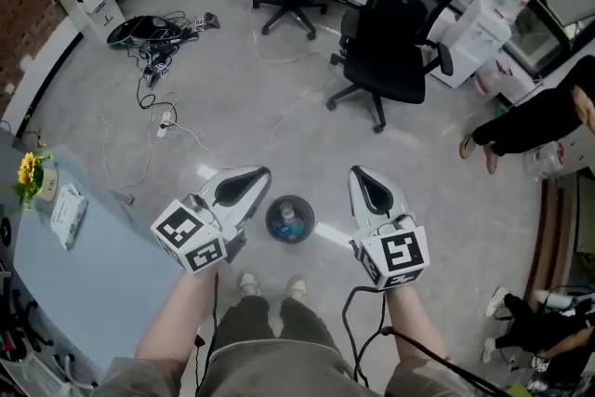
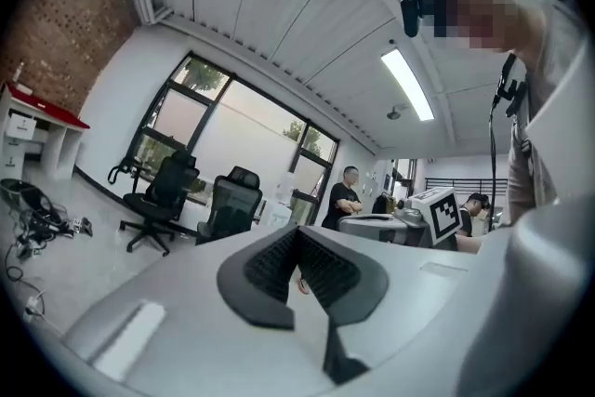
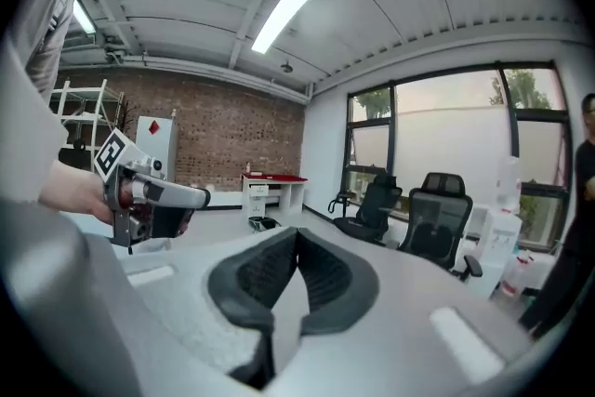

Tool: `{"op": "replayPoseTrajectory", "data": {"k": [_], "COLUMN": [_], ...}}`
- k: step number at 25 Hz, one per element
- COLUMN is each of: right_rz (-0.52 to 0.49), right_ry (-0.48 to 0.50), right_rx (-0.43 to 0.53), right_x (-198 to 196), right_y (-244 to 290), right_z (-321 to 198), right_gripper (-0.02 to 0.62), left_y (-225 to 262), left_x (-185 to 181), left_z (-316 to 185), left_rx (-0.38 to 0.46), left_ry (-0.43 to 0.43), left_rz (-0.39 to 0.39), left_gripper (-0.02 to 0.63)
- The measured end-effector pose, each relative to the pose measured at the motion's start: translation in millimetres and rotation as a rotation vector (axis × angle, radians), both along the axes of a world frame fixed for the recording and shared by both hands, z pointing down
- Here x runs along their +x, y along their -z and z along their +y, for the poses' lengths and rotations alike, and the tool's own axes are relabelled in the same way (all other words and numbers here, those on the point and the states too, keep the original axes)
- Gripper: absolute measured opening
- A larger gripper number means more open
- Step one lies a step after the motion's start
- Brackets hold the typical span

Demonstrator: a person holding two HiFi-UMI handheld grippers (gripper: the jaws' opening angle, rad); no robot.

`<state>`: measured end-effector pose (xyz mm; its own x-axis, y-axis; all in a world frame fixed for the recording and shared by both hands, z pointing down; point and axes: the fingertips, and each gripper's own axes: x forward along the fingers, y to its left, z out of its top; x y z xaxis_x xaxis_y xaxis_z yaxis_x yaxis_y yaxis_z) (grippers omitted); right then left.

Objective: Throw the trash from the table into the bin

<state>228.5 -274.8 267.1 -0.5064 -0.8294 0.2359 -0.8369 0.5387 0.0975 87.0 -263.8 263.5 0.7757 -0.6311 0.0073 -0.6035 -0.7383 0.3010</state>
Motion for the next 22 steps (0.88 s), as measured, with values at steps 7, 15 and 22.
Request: {"op": "replayPoseTrajectory", "data": {"k": [7, 15, 22], "right_rz": [-0.016, -0.095, -0.227], "right_ry": [0.013, 0.037, 0.08], "right_rx": [0.151, 0.207, 0.162], "right_x": [-1, -17, -37], "right_y": [96, 133, 137], "right_z": [54, 115, 136], "right_gripper": [0.003, 0.003, 0.003], "left_y": [93, 127, 128], "left_x": [-8, -30, -53], "left_z": [61, 114, 133], "left_rx": [0.147, 0.19, 0.243], "left_ry": [-0.009, 0.024, 0.094], "left_rz": [-0.059, -0.109, -0.158], "left_gripper": [-0.002, -0.002, -0.002]}}
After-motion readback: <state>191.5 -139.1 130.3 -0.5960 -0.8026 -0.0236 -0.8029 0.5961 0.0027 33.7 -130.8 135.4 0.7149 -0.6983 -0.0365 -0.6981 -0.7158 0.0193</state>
